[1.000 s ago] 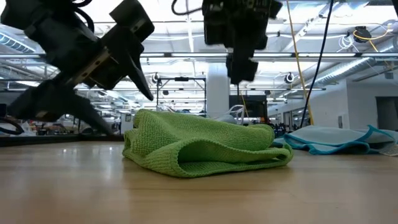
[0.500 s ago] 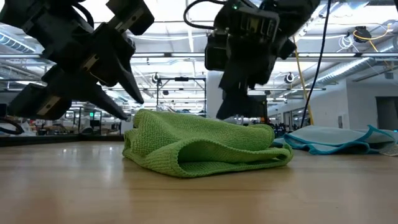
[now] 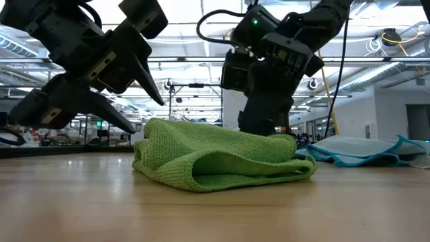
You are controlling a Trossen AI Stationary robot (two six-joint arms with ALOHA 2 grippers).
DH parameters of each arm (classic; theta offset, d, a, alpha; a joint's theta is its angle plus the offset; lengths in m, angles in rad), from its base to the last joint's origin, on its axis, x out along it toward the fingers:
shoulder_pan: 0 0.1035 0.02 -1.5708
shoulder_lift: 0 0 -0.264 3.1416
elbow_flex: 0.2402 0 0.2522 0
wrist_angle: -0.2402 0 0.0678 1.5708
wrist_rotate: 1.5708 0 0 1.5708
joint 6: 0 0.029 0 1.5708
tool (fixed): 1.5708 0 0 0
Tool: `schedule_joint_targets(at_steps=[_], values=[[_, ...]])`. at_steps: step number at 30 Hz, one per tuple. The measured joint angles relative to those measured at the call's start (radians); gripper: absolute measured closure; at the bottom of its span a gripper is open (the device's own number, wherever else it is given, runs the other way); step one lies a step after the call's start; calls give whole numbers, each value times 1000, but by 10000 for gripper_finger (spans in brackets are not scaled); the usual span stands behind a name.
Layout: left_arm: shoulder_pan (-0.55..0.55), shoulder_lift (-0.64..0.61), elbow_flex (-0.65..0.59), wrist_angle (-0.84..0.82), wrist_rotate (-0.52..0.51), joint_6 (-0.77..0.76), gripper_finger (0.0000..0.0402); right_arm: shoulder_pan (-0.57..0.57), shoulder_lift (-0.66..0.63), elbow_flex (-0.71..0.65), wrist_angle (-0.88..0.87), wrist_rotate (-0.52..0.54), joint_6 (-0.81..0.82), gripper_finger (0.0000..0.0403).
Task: Fold microfiber towels
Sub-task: Fold the green microfiber cloth
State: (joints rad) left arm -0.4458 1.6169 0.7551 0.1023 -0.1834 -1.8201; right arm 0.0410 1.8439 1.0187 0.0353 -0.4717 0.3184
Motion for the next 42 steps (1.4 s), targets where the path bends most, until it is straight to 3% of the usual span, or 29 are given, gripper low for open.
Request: schedule_joint_targets(at_steps=[6,17,23,30,36,42], values=[[2,0,0,-1,-56,-16,200,21,18,0,1,-31,-22,154],[8,0,0,-2,-62,-22,199,73,48,0,6,-47,-14,165],[8,0,0,-1,-62,-22,199,71,49,0,17,-26,-4,221],[7,0,0,72,-46,-20,199,72,50,0,73,-22,34,306],[-19,0,0,26,-27,-90,199,70,50,0,72,-22,36,386],[-84,0,0,27,-33,-91,199,78,50,0,64,-27,36,388]])
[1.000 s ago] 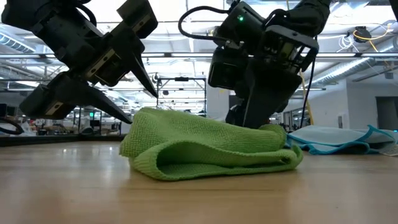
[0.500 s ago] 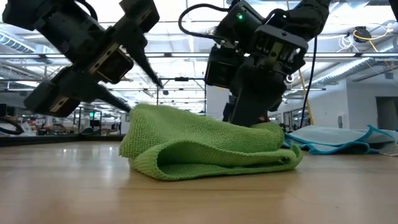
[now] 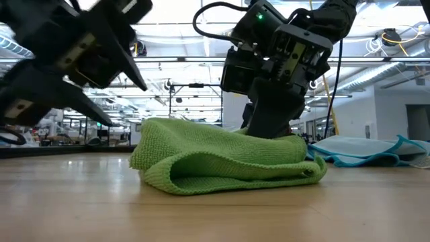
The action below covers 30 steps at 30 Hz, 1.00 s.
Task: Fold microfiber towels
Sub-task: Fold the green microfiber cloth
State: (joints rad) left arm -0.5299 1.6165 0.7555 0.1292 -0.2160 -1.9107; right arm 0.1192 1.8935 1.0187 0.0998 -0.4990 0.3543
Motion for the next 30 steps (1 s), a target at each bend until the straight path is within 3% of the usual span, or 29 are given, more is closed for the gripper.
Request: schedule_joint_targets(at_steps=[11,20,24,30], values=[[-72,0,0,-21,-322,50,193,20,-38,0,0,2,-46,396],[-11,0,0,8,-237,158,192,27,-38,0,-1,5,-42,399],[-10,9,0,58,-222,274,189,27,-38,0,0,5,-42,399],[-30,45,1,74,-222,387,142,26,-38,0,-1,6,-42,399]])
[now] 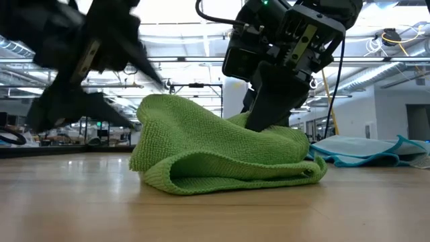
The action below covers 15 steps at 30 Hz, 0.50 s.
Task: Fold microfiber towels
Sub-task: Fold the green microfiber cloth
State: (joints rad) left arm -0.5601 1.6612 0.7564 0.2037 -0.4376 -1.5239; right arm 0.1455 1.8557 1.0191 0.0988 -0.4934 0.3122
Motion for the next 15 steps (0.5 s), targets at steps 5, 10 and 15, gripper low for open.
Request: schedule_joint_targets(at_steps=[5,10,15], values=[[-8,56,0,94,-9,59,110,0,0,0,-2,0,0,399],[-6,126,35,170,-5,146,127,0,0,0,-1,0,0,399],[4,173,89,126,10,184,198,0,0,0,-1,-1,5,399]])
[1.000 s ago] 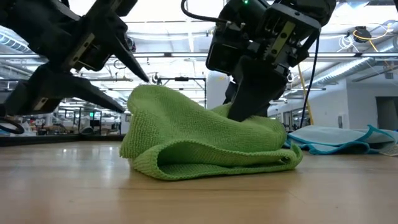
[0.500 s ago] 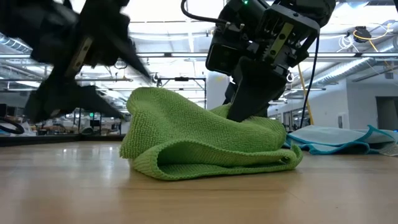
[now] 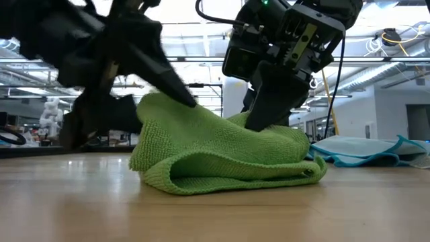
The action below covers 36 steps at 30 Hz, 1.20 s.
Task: Fold microfiber towels
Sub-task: Fold the green microfiber cloth
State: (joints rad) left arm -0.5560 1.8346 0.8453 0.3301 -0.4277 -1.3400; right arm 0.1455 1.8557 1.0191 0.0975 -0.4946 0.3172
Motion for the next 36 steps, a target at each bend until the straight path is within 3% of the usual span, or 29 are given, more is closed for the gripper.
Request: schedule_joint_targets(at_steps=[7,13,21,27,32,36], values=[[7,-33,15,-23,6,13,383,-15,-21,-1,-25,-4,-4,399],[21,-148,18,-84,-50,65,396,-65,-115,0,-43,21,-18,399],[99,-352,17,-392,-186,233,397,-173,-209,0,-11,82,-44,399],[208,-391,17,-459,-201,451,398,-263,-211,0,80,79,-92,399],[259,-390,17,-461,-172,478,393,-347,-225,-1,34,61,-90,399],[260,-396,17,-454,-167,467,397,-393,-264,-1,25,-22,-90,399]])
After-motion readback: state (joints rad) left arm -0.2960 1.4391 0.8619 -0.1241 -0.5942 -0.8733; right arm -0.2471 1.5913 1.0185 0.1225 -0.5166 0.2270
